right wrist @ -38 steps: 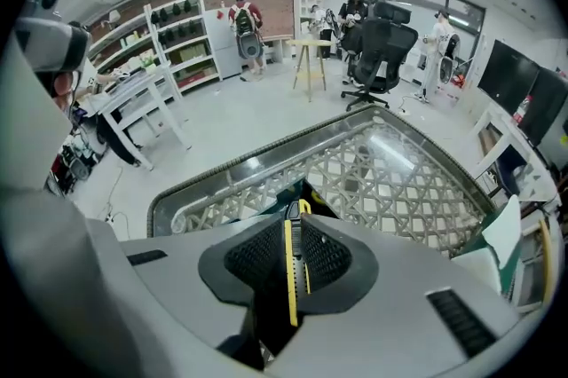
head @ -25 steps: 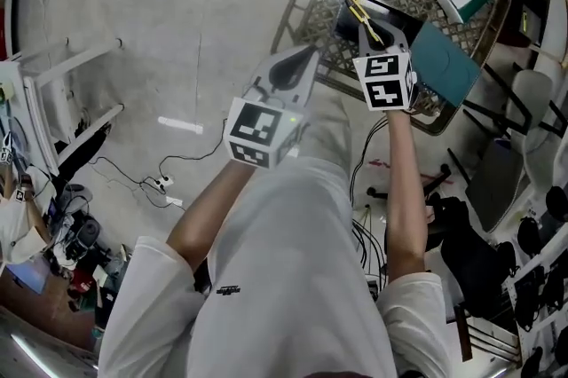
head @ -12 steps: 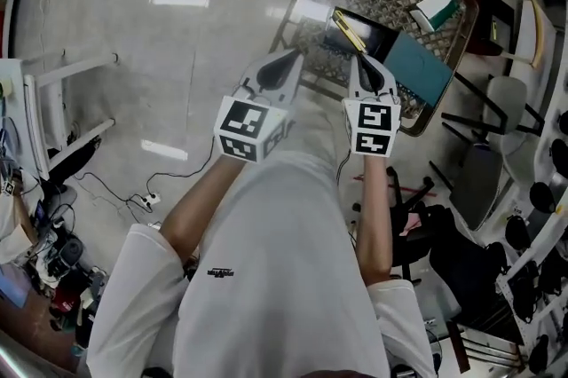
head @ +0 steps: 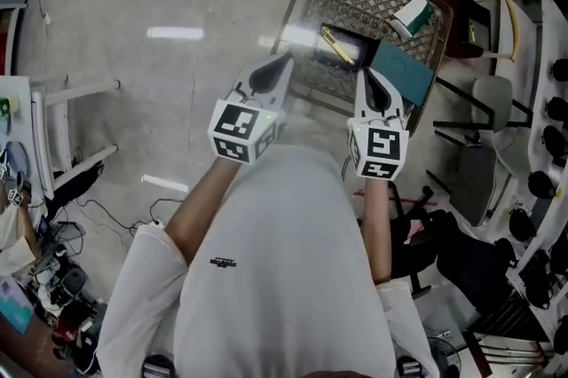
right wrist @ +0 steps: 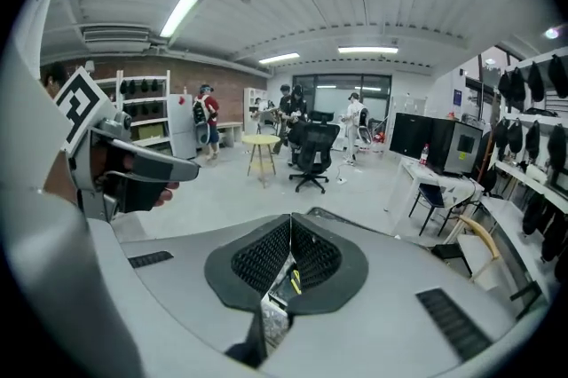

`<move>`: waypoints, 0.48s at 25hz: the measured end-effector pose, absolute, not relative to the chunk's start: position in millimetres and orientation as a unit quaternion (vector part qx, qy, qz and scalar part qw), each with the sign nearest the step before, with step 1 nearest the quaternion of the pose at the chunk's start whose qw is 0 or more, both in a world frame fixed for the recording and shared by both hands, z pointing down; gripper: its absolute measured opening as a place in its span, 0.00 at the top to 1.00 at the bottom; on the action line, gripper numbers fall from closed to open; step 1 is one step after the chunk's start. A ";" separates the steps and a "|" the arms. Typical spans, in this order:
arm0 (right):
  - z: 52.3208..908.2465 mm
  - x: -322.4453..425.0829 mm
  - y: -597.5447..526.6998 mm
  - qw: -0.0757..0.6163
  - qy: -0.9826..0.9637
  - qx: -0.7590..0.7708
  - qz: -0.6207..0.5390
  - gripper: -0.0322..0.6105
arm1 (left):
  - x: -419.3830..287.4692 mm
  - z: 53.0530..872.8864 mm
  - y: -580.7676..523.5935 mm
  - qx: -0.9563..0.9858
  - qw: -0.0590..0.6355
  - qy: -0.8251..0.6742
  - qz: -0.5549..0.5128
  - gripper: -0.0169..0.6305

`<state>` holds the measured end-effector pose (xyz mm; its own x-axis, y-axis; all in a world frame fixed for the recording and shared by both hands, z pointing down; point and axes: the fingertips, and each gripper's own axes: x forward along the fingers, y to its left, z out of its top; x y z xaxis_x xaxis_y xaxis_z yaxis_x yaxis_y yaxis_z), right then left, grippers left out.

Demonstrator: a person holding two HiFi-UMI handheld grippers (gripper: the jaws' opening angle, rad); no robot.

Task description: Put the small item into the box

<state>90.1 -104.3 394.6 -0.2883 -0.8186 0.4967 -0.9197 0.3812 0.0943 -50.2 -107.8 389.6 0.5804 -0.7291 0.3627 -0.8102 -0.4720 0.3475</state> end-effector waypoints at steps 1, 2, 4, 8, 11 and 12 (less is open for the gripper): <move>386.4 92.5 -102.9 0.234 -0.796 0.550 0.101 0.95 | -51.0 384.7 -107.1 0.855 0.242 -0.452 0.080 0.97; 379.0 95.1 -101.4 0.228 -0.795 0.553 0.095 0.95 | -51.5 380.4 -106.3 0.856 0.237 -0.453 0.077 0.97; 365.7 100.7 -97.5 0.217 -0.794 0.561 0.085 0.95 | -51.2 374.3 -103.7 0.857 0.230 -0.455 0.077 0.97; 343.3 110.0 -89.5 0.198 -0.790 0.577 0.067 0.95 | -51.9 366.6 -99.1 0.855 0.230 -0.459 0.077 0.97; 333.6 115.6 -87.7 0.187 -0.787 0.586 0.054 0.95 | -53.9 359.9 -99.8 0.855 0.225 -0.461 0.071 0.97; 332.7 118.3 -86.1 0.184 -0.786 0.588 0.053 0.95 | -53.6 358.7 -99.2 0.855 0.223 -0.462 0.070 0.97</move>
<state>118.3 -86.1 332.7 -0.2411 -0.9048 0.3509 -0.9438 0.3029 0.1325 -53.6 -99.2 358.7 0.5630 -0.7595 0.3258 -0.8218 -0.4729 0.3177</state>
